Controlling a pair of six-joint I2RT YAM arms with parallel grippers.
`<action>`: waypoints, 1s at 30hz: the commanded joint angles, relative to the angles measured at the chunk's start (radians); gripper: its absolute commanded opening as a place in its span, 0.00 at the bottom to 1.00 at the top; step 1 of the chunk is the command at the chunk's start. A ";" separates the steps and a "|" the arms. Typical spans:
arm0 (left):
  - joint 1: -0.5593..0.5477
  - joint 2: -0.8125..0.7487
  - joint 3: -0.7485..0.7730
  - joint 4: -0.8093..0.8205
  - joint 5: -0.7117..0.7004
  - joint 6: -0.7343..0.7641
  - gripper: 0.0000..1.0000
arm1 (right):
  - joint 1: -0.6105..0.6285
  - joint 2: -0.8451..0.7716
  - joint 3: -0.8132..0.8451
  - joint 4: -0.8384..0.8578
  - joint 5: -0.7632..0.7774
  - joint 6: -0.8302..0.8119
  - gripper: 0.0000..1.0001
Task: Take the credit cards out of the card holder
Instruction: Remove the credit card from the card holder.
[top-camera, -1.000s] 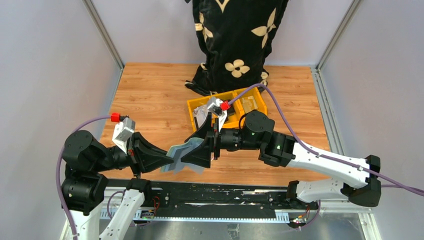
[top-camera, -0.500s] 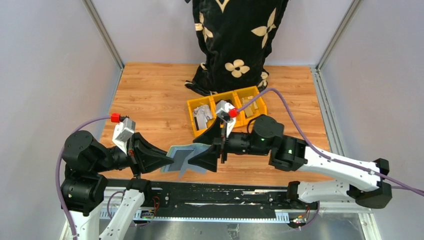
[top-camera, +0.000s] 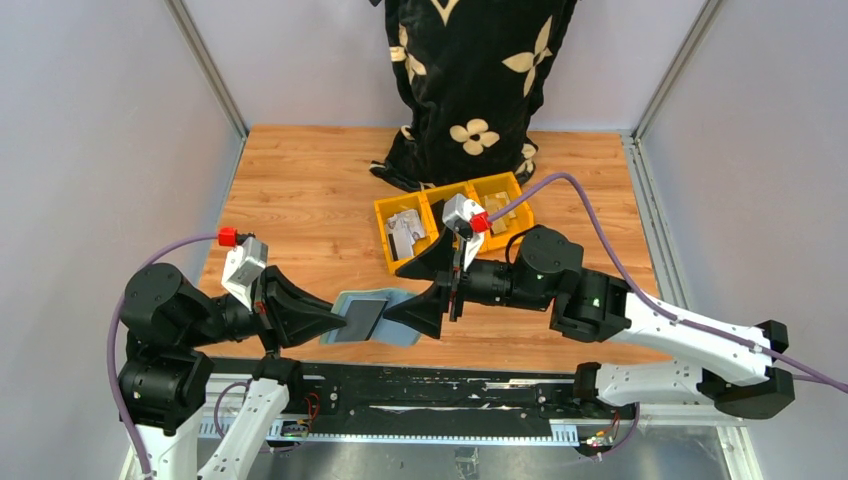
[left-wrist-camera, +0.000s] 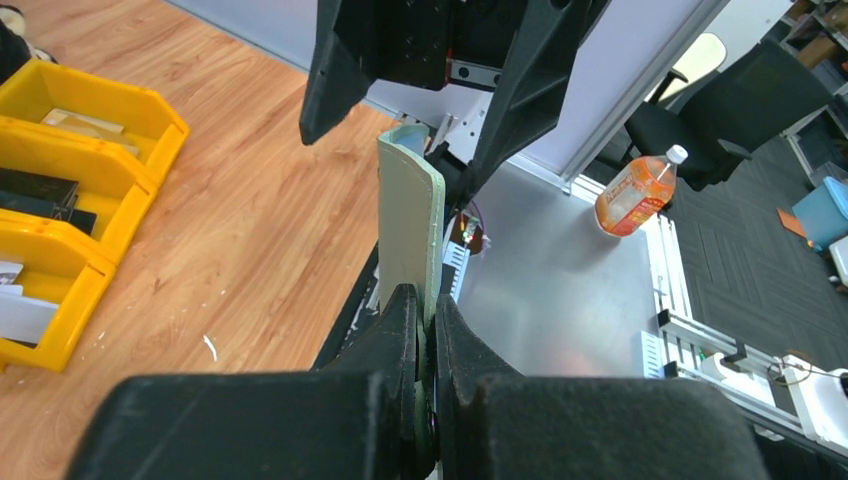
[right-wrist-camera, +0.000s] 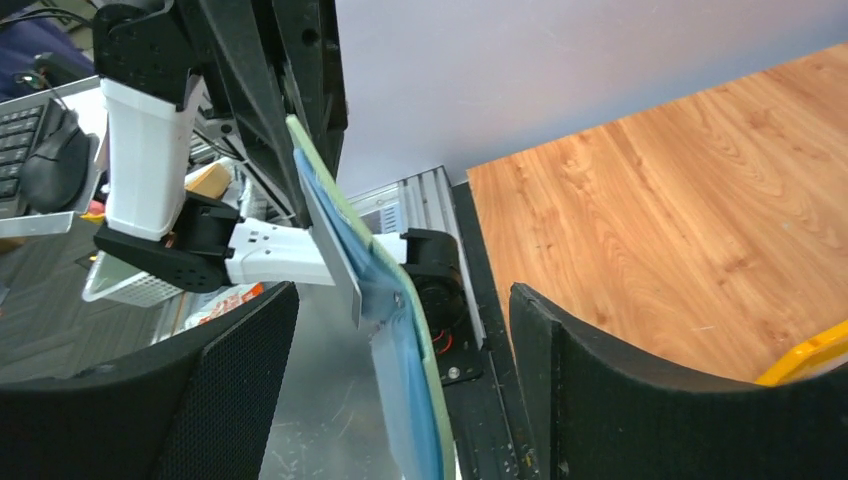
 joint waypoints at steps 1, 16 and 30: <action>-0.002 -0.003 0.021 0.004 0.019 -0.007 0.00 | 0.012 0.028 0.133 -0.125 0.047 -0.102 0.81; -0.002 0.025 0.005 0.010 0.153 -0.072 0.00 | 0.012 0.158 0.177 -0.087 -0.381 -0.166 0.67; -0.002 -0.035 -0.088 0.010 0.126 -0.062 0.51 | 0.010 0.205 0.228 -0.135 -0.411 -0.078 0.00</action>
